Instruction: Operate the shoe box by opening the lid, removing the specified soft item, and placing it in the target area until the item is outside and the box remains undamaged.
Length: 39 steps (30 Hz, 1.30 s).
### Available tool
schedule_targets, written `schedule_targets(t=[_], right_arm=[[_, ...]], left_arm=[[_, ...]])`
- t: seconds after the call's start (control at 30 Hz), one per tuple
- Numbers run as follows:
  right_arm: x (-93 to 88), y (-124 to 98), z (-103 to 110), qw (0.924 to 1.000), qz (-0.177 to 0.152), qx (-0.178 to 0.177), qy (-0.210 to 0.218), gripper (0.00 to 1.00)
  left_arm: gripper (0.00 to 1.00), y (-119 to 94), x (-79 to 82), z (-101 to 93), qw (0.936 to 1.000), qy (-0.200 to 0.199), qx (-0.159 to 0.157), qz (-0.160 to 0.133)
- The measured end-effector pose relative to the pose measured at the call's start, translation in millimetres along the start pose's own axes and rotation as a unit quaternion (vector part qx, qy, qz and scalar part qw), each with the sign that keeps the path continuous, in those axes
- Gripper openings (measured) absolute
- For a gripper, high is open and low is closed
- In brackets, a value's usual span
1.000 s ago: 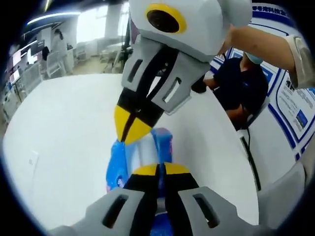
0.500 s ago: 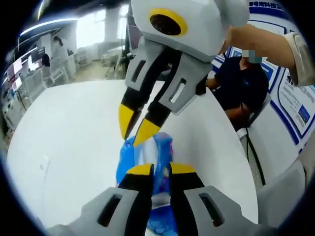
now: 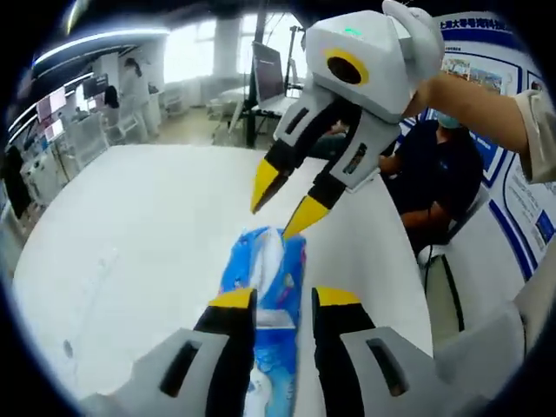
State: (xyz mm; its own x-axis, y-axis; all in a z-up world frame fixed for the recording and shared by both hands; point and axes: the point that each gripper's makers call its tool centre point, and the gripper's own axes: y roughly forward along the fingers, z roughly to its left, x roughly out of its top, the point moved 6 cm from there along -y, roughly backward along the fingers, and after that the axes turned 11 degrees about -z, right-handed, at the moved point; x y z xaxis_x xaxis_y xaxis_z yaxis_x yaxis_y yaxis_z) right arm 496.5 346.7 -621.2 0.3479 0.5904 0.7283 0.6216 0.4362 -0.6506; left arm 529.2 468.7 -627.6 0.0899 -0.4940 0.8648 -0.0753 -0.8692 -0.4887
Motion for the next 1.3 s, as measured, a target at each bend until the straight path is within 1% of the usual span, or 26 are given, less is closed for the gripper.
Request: schedule_targets(t=[0.03, 0.13, 0.23, 0.27, 0.37, 0.47, 0.53, 0.63, 0.83, 0.87, 0.97, 1.13, 1.3], right_arm=[[2.8, -2, 2, 1.0, 0.0, -0.004, 0.002, 0.23], [9.0, -6, 8, 0.9999, 0.0, -0.013, 0.008, 0.26], [13.0, -9, 13, 0.9997, -0.001, -0.022, 0.012, 0.31], [14.9, -10, 16, 0.9995, -0.006, -0.024, 0.019, 0.33], [17.5, -12, 22, 0.9991, -0.011, -0.03, 0.029, 0.36], [19.6, -16, 27, 0.9984, -0.015, -0.036, 0.039, 0.41], [20.0, -19, 29, 0.9974, -0.02, -0.047, 0.051, 0.44], [21.4, -23, 33, 0.9963, -0.023, -0.054, 0.062, 0.48], [26.8, -32, 48, 0.9946, -0.029, -0.062, 0.078, 0.59], [27.9, -33, 49, 0.9943, -0.03, -0.064, 0.079, 0.6], [32.2, -38, 55, 0.9936, -0.033, -0.069, 0.083, 0.64], [38.2, -46, 62, 0.9925, -0.036, -0.076, 0.088, 0.72], [41.7, -51, 68, 0.9912, -0.034, -0.087, 0.094, 0.79]], left_arm=[[0.27, -2, 0.0, -0.2, 1.0, 0.0, 0.002, -0.001], [0.29, -22, -1.6, -2.7, 0.9998, -0.009, 0.018, -0.009], [0.31, -37, -5.3, -5.9, 0.9993, -0.012, 0.031, -0.016], [0.32, -41, -6.7, -6.9, 0.9992, -0.012, 0.033, -0.018], [0.38, -55, -11.2, -10.6, 0.9986, -0.013, 0.045, -0.023], [0.41, -68, -13.5, -14.3, 0.9982, -0.011, 0.053, -0.024], [0.43, -77, -14.6, -17.9, 0.998, -0.002, 0.059, -0.023], [0.46, -91, -14.7, -22.3, 0.9974, -0.001, 0.066, -0.03], [0.51, -120, -18.2, -32.7, 0.9954, -0.006, 0.082, -0.049], [0.53, -123, -18.6, -33.5, 0.9953, -0.006, 0.084, -0.049], [0.56, -138, -22.8, -39.4, 0.9942, -0.008, 0.092, -0.055], [0.61, -160, -27.3, -44.0, 0.9908, -0.026, 0.11, -0.075], [0.68, -181, -32.2, -47.5, 0.9884, -0.026, 0.126, -0.081]])
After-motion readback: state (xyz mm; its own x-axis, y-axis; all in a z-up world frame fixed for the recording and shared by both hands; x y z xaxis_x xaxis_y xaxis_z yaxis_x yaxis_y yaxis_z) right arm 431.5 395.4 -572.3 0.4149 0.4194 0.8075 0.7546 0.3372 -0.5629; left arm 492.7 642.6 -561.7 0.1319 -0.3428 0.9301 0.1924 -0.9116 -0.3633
